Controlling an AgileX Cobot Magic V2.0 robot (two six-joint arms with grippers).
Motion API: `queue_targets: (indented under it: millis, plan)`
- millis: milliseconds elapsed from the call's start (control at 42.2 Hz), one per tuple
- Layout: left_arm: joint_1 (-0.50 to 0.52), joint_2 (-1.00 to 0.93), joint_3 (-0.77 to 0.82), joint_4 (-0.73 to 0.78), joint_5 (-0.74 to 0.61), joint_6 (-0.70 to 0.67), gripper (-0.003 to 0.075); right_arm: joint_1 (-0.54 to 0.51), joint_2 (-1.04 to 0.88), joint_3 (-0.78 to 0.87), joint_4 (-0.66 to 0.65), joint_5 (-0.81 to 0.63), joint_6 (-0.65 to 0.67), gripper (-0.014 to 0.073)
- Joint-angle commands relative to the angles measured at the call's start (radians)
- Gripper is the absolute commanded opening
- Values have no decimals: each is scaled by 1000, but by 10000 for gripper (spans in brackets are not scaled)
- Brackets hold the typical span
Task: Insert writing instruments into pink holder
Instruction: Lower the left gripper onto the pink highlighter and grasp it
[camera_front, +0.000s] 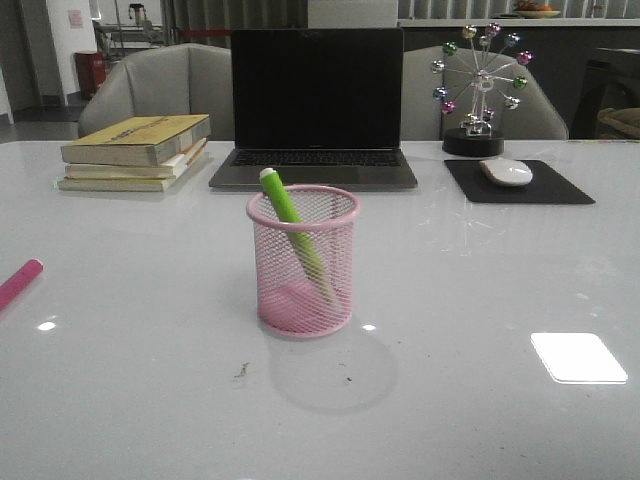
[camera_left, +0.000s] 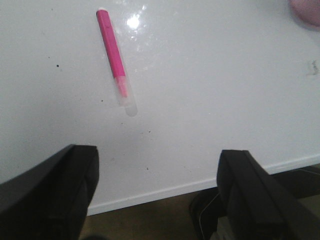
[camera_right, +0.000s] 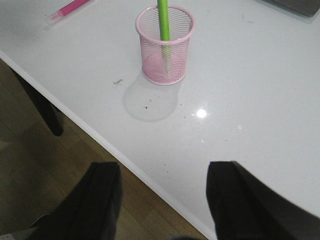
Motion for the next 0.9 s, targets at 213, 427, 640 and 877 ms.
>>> queue_targets:
  millis: [213, 427, 640, 877]
  plan:
    - [290, 362, -190, -246, -152, 245, 540, -2, 2, -28, -13, -66, -3, 489]
    - [396, 564, -319, -317, -195, 294, 538, -2, 2, -28, -13, -66, -3, 489]
    - [398, 713, -436, -309, -195, 293, 479, -2, 2, -28, -13, -66, -3, 489]
    - [398, 830, -537, -309, -172, 293, 433, -2, 2, -28, -13, -66, -3, 489]
